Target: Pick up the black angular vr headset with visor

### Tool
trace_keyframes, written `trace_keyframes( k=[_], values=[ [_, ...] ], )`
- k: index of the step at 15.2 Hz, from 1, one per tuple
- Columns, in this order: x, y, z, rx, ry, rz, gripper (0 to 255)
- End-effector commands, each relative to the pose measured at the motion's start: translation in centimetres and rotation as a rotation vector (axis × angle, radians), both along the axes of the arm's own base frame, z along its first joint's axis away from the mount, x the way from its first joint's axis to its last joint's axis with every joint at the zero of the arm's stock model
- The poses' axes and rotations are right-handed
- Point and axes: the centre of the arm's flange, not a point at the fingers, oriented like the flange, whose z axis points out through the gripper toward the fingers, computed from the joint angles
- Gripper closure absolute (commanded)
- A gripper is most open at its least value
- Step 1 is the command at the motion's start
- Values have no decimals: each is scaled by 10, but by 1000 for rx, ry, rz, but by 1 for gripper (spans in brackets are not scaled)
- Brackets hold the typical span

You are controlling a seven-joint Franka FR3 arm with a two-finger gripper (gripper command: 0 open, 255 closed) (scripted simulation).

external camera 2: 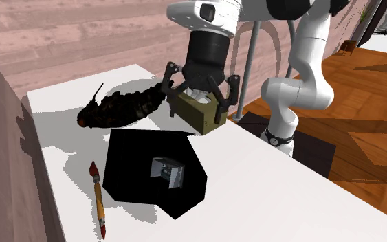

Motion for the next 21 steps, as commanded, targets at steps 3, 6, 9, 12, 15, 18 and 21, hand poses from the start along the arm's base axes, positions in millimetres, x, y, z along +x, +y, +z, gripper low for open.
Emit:
trace_keyframes(
  k=[3,6,9,12,15,18,21],
  values=[
    [49,-2,-3,-30,-75,234,0],
    [58,-1,-13,-34,-88,275,0],
    [58,-1,-29,-34,-88,275,0],
    [58,-1,-42,-34,-88,275,0],
    [58,-2,-42,-34,-88,275,255],
    [58,-2,-42,-34,-88,275,255],
    [58,-2,-43,-34,-88,275,255]
  ],
)
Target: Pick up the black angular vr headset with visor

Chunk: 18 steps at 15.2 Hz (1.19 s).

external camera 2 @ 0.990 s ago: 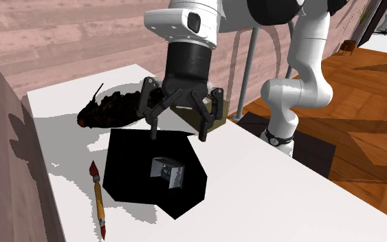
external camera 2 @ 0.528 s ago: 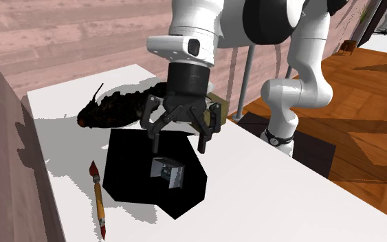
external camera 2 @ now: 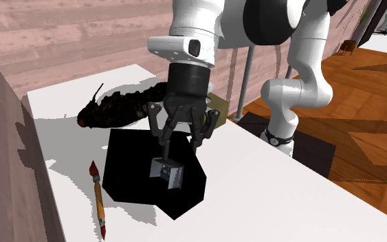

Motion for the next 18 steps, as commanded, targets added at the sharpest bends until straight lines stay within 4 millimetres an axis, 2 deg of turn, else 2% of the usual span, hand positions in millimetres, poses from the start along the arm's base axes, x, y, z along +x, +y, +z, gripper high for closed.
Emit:
trace_keyframes(
  k=[1,18],
  values=[
    [0,0,-2,0,4,-1,255],
    [0,0,79,0,4,-1,255]
  ],
)
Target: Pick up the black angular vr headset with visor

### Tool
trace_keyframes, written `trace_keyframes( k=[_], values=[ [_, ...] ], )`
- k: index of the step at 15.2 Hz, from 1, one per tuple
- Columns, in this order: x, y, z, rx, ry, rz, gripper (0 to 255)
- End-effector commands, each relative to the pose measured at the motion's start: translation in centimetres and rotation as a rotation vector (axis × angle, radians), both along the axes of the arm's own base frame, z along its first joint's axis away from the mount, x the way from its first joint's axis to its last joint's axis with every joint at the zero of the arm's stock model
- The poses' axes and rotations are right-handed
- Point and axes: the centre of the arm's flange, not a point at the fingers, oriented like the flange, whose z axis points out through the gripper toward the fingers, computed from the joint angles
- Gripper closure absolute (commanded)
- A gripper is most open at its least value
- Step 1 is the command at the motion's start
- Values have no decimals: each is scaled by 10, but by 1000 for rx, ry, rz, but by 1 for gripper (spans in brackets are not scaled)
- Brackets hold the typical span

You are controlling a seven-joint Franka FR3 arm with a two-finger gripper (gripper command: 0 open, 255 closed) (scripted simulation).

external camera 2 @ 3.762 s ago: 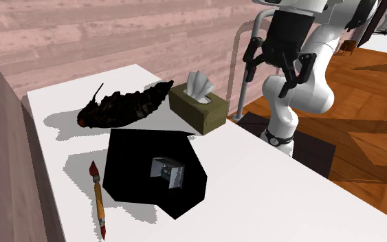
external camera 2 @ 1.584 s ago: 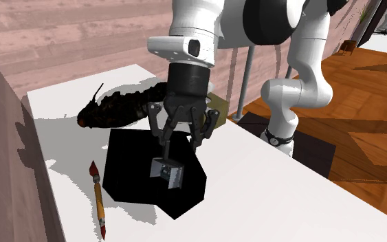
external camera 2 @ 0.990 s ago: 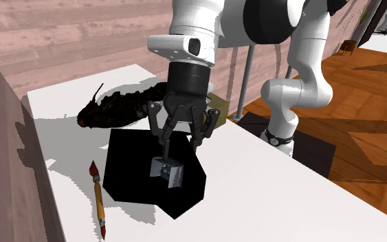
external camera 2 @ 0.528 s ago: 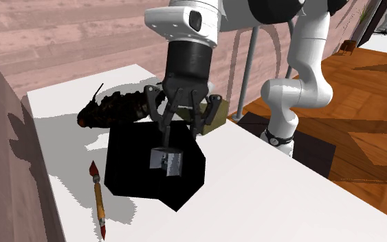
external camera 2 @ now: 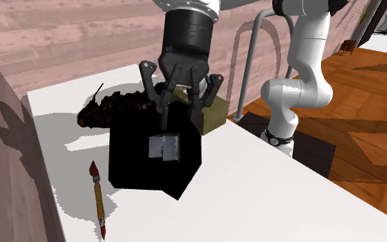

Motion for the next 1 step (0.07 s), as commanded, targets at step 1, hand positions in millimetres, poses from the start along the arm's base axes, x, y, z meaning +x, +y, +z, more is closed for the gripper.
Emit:
trace_keyframes(
  k=[1],
  values=[
    [0,0,4,0,-1,0,255]
  ],
)
